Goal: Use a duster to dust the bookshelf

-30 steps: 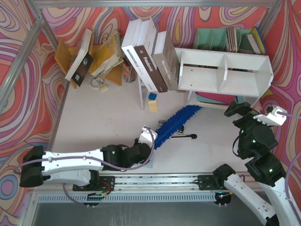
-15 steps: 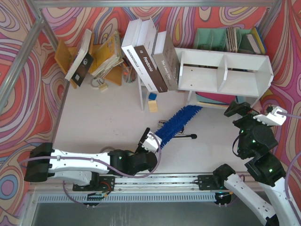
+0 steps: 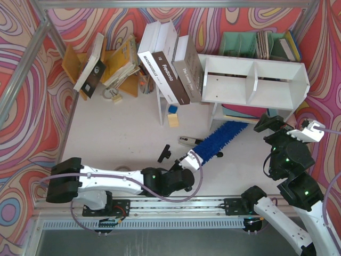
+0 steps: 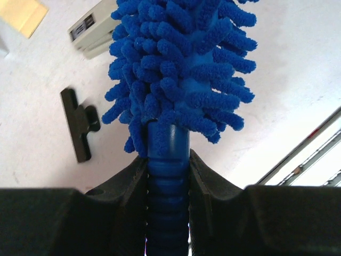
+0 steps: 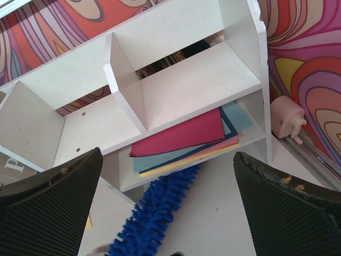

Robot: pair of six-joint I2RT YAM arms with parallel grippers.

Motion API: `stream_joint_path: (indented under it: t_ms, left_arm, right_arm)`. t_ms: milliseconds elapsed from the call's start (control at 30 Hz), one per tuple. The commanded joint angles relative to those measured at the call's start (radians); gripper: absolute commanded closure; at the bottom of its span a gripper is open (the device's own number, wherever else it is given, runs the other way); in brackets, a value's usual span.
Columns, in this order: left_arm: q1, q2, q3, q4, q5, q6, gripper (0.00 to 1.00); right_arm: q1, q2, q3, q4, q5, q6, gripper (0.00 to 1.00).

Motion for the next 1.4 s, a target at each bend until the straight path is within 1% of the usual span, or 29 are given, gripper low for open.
stream_joint_path:
  t_ms: [0,100,200,333,600,733,833,933,1067,1200,1367]
  left_arm:
    - [0.005,0.063,0.096,0.174,0.043,0.101,1.00]
    - [0.008,0.111,0.137,0.180,0.065,0.131,1.00]
    - [0.011,0.124,0.149,0.170,0.045,0.127,1.00]
    - [0.016,0.065,0.092,0.163,-0.016,0.086,1.00]
    - [0.036,-0.094,-0.032,0.022,-0.161,-0.055,1.00]
    - [0.046,-0.152,-0.071,-0.045,-0.194,-0.111,1.00]
    - [0.049,-0.168,-0.082,-0.089,-0.203,-0.137,1.00]
    - [0.051,-0.168,-0.087,-0.083,-0.176,-0.125,1.00]
    - [0.060,-0.121,-0.049,0.012,-0.115,-0.065,1.00]
    - [0.062,-0.022,0.022,0.096,-0.068,0.015,1.00]
    - [0.071,0.096,0.137,0.167,0.028,0.107,1.00]
  right_arm:
    - [0.003,0.000,-0.003,0.000,-0.001,-0.002,0.01]
    - [0.003,-0.002,-0.003,-0.004,0.000,0.000,0.01]
    - [0.003,-0.004,-0.005,-0.007,0.000,0.003,0.01]
    - [0.003,-0.008,-0.010,-0.012,0.005,0.005,0.01]
    - [0.002,-0.006,-0.015,-0.005,0.000,0.004,0.01]
    - [0.003,-0.005,-0.016,-0.002,-0.003,0.007,0.01]
    - [0.003,-0.007,-0.012,-0.009,-0.003,0.010,0.01]
    - [0.003,-0.010,-0.013,-0.013,-0.003,0.012,0.01]
    - [0.003,-0.014,-0.010,-0.018,-0.004,0.020,0.01]
    - [0.002,-0.013,-0.007,-0.029,-0.009,0.028,0.01]
    - [0.003,-0.012,-0.005,-0.033,-0.010,0.030,0.01]
